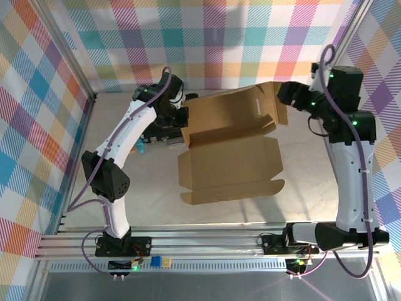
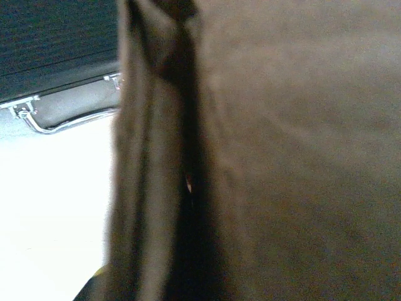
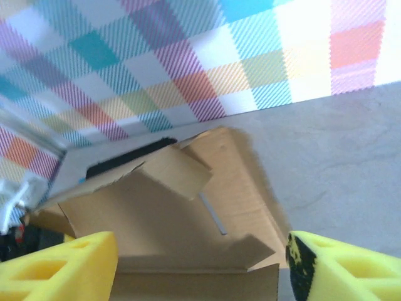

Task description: Fold the paper box

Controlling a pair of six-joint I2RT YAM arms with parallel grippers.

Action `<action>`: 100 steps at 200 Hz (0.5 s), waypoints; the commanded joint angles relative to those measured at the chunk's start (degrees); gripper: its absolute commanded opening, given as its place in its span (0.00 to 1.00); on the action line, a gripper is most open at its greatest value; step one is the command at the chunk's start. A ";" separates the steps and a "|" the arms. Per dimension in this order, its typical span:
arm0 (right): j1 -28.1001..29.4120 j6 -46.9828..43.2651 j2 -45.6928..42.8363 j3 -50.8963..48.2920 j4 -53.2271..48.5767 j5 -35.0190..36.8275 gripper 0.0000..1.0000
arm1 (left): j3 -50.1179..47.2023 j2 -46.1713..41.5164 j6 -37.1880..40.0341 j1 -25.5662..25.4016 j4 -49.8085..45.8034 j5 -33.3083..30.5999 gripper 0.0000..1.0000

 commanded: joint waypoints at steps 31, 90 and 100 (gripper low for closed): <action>-10.51 15.10 8.90 -6.45 15.01 -27.59 0.56 | 1.89 1.64 2.53 2.16 -3.30 7.70 0.00; -5.75 -3.54 2.88 -11.41 11.48 -16.38 0.59 | 3.00 2.28 2.44 2.42 -5.22 6.29 0.00; -5.78 -3.20 0.80 -14.59 15.30 -16.39 0.60 | 3.15 2.28 2.61 2.38 -5.61 6.18 0.00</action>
